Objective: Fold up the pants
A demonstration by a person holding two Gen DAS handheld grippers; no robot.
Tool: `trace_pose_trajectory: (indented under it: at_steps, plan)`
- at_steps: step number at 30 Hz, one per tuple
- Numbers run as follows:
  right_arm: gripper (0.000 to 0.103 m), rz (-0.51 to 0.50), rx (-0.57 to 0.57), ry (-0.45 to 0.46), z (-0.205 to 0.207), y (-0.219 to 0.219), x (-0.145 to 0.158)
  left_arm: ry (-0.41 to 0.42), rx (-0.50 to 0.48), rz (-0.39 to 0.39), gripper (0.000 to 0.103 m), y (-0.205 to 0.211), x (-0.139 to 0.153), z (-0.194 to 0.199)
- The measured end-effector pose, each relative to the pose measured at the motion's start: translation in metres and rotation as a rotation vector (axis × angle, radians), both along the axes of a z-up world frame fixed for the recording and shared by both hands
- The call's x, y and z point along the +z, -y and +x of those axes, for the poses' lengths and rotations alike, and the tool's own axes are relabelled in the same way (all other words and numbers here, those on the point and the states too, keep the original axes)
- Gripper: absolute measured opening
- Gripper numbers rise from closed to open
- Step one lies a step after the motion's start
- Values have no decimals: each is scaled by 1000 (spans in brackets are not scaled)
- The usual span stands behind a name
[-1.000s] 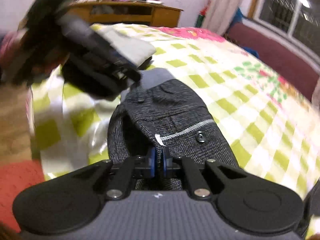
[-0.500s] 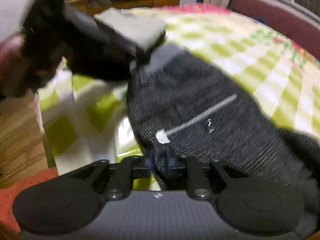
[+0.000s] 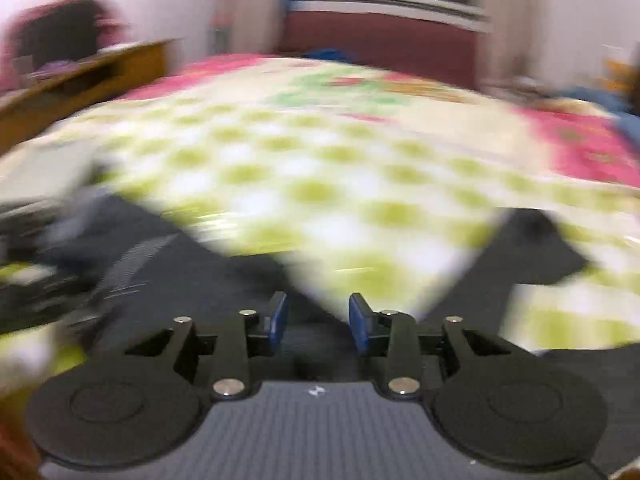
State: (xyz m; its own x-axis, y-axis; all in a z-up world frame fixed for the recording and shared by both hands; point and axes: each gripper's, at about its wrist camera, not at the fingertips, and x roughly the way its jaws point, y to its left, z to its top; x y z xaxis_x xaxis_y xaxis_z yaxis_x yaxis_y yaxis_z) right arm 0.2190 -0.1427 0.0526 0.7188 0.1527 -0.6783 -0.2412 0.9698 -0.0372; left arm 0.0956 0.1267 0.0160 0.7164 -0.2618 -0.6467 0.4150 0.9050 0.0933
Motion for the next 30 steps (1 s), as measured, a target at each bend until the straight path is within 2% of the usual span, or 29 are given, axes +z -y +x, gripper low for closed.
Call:
trace_pose_trajectory:
  at_steps: [1, 3, 8, 10, 13, 17, 19, 21, 25, 28, 30]
  plan:
    - [48, 7, -55, 0, 14, 14, 1, -2, -36, -21, 32, 14, 2, 3]
    - [55, 28, -177, -14, 52, 44, -3, -21, -112, -69, 33, 43, 4, 9]
    - [57, 131, -392, -98, 147, 97, -27, -75, -252, -153, 34, 105, -5, 22]
    - [57, 164, -464, -117, 176, 110, -35, -72, -287, -131, 35, 124, -11, 23]
    - [62, 130, -529, -147, 221, 118, -48, -80, -313, -94, 34, 142, -23, 23]
    - [59, -2, -578, -202, 262, 112, -81, -115, -310, -72, 35, 145, -34, 25]
    - [23, 22, -593, -223, 262, 122, -89, -122, -303, -68, 35, 145, -33, 28]
    - [5, 106, -586, -214, 251, 139, -81, -116, -303, -59, 35, 146, -29, 30]
    - [5, 335, -526, -63, 199, 177, -22, -66, -287, -21, 35, 150, -17, 32]
    - [5, 553, -490, 89, 121, 219, 28, -23, -297, -19, 34, 159, -5, 27]
    - [6, 627, -506, 183, 59, 247, 43, -10, -320, -10, 34, 167, -4, 21]
